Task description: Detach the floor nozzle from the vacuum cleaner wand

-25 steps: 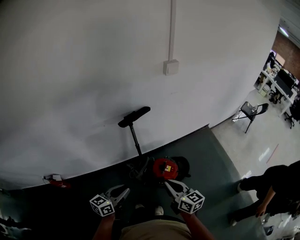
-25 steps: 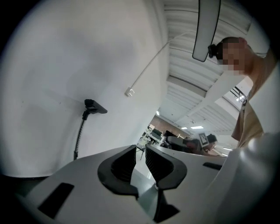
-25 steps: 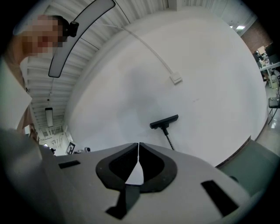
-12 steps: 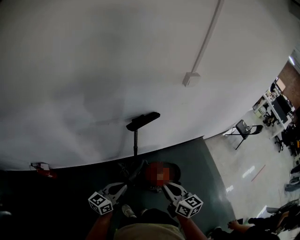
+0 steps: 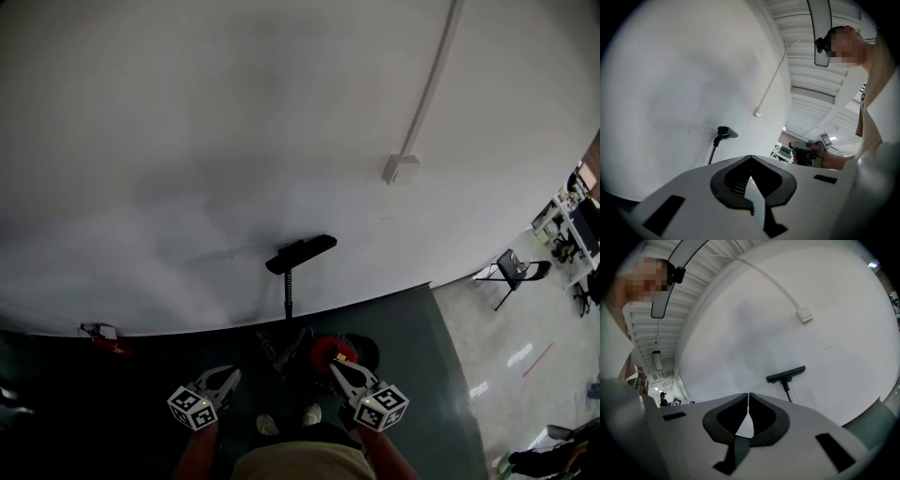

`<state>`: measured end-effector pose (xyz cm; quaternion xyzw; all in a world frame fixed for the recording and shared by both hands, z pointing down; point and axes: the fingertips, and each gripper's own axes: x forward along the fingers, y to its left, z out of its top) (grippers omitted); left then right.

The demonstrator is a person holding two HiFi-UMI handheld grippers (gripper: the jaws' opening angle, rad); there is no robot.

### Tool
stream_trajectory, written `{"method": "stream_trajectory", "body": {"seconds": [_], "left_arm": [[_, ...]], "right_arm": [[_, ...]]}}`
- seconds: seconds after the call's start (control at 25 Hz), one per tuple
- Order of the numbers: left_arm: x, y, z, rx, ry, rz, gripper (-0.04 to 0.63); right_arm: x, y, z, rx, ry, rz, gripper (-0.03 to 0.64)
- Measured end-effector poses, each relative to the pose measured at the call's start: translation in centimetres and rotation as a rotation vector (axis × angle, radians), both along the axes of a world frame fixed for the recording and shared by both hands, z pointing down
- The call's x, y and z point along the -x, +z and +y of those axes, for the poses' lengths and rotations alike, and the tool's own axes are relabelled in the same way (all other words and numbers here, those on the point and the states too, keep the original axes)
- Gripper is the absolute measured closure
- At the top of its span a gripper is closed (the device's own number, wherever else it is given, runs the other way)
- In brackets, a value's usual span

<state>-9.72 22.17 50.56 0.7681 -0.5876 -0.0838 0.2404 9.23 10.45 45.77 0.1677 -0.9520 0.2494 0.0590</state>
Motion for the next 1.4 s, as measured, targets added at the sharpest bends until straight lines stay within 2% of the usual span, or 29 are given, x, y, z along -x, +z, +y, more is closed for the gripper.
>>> {"method": "stream_trajectory", "body": {"seconds": [0.12,0.24,0.48,0.76,0.92,1.0,1.16,1.24,1.4], "left_arm": [[-0.7,0.0,-1.8,0.018,-0.037,0.019,0.589],[-1.4,0.3,-3.5,0.05,-0.049,-0.007,0.589],[-3.1,1.0,-7.0,0.074,-0.065,-0.026,0.589],[-4.5,2.6,-10.4,0.126,-0.016,-0.016,0.589],[-4.4,1.8,-13.2,0.118,0.029,-0.051,0.589],[-3.5,1.8,-14.9,0.113,0.03,-0.055,0.589],[-2.9,2.3,-16.7,0.116,0.064,-0.007,0.589],[-2.5,2.7,-17.7,0.126,0.107,0.0,0.589],[0.7,4.0,-19.4,0.18,0.201,-0.023,0.589]], "right_arm": [[-0.4,-0.4,-2.6,0.023,0.004,-0.053,0.603],[-1.0,-0.5,-4.2,0.035,-0.011,-0.105,0.603],[-3.9,3.5,-7.6,0.068,-0.03,-0.073,0.603],[-7.0,4.0,-10.6,0.065,0.04,-0.076,0.603],[-8.4,3.3,-12.7,0.106,0.11,-0.115,0.603],[-7.7,3.0,-13.5,0.102,0.111,-0.124,0.603],[-5.4,3.8,-14.2,0.11,0.111,-0.088,0.603],[-4.0,3.6,-15.5,0.119,0.144,-0.076,0.603],[0.1,0.6,-18.1,0.13,0.249,-0.129,0.603]]}}
